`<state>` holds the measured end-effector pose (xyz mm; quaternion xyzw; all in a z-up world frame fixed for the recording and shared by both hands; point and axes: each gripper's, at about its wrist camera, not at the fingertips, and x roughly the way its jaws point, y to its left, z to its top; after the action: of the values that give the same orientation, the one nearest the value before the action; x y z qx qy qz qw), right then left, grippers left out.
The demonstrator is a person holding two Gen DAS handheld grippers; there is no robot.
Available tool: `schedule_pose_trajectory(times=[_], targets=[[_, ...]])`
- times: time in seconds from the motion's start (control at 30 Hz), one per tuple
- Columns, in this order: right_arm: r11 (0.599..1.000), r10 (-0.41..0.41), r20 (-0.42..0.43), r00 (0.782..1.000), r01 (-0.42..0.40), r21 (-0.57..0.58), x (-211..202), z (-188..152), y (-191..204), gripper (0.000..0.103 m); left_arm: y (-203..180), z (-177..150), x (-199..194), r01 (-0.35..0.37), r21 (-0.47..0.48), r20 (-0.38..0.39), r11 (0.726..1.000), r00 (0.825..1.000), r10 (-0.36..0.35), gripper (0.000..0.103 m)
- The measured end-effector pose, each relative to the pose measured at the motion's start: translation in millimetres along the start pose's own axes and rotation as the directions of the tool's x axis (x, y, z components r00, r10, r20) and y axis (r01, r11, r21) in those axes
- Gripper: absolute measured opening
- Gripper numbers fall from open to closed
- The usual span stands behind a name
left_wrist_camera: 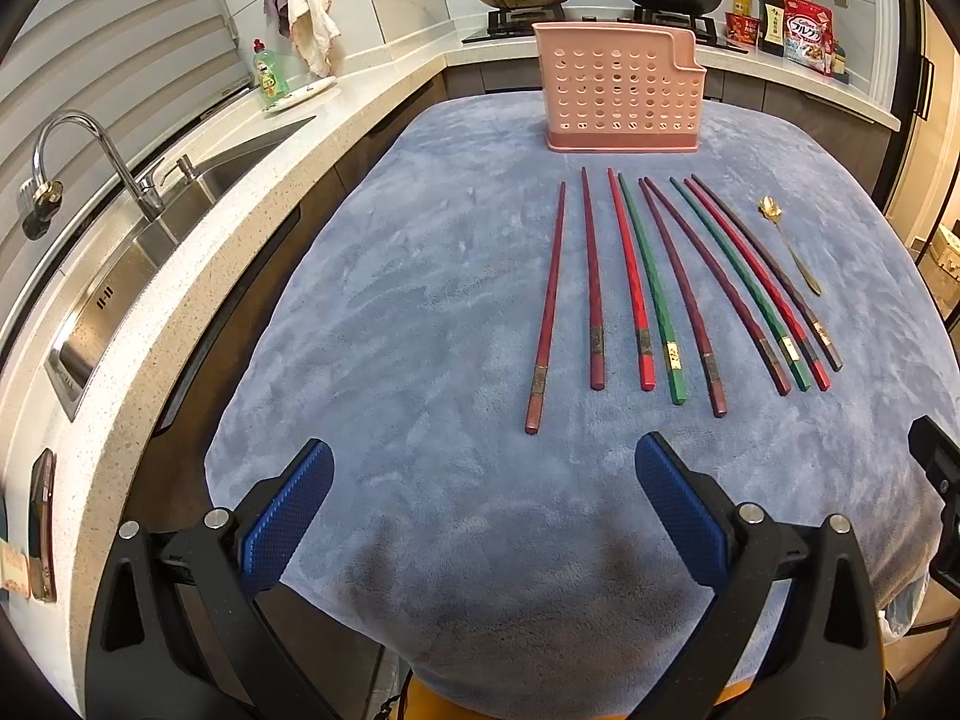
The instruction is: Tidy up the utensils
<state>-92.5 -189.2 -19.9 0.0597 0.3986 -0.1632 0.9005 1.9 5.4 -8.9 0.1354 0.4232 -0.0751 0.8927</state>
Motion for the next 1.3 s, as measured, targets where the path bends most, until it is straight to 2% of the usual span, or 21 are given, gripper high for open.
schedule_pose_trajectory(times=[1.3], targets=[[1.000,-0.004,-0.003,1.000,0.004,-0.007,0.1,-2.7,4.3,0.096,-1.9,-1.9,0.2,0.011,-0.010,-0.014,1.000,1.000,-0.011,0.096]])
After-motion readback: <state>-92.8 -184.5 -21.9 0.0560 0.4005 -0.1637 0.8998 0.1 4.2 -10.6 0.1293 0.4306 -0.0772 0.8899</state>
